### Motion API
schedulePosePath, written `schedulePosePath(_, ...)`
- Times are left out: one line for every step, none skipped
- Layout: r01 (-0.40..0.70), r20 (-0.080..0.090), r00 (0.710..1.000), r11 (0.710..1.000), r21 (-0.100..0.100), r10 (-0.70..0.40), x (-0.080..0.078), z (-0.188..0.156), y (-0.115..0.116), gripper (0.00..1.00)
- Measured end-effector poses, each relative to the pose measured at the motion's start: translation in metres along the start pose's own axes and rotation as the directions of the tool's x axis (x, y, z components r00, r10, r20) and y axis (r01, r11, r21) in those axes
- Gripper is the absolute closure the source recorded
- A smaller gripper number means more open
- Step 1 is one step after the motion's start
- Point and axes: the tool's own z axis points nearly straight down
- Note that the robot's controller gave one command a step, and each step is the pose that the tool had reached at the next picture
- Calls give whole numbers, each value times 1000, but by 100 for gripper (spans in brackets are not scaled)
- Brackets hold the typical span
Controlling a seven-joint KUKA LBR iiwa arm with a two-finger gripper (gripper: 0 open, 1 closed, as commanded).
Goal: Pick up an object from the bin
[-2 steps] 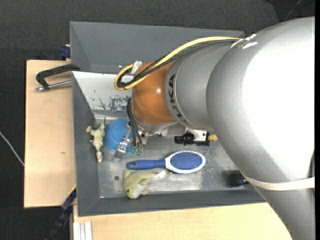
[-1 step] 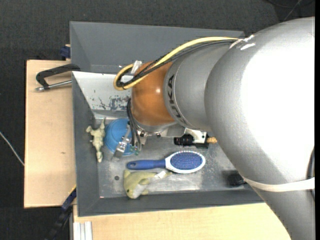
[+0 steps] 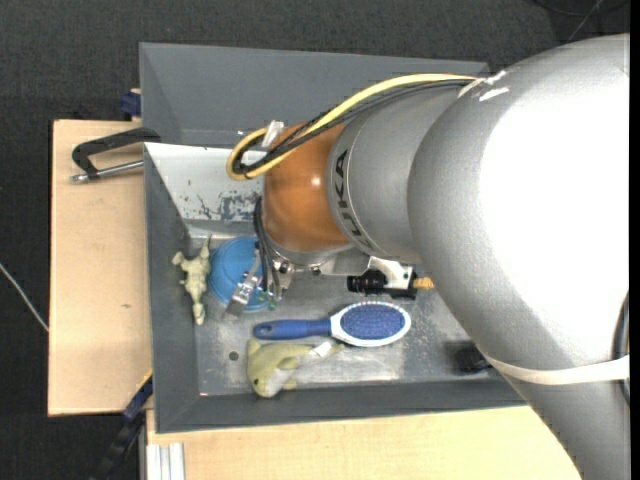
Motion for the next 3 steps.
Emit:
schedulePosePath(-47,-1,999,999,1,47,-1,0,2,0)
schedulePosePath(-76,-1,997,997,0,76,-1,0,3,0)
schedulePosePath(-92,-1,996,996,0,92,-1,0,3,0)
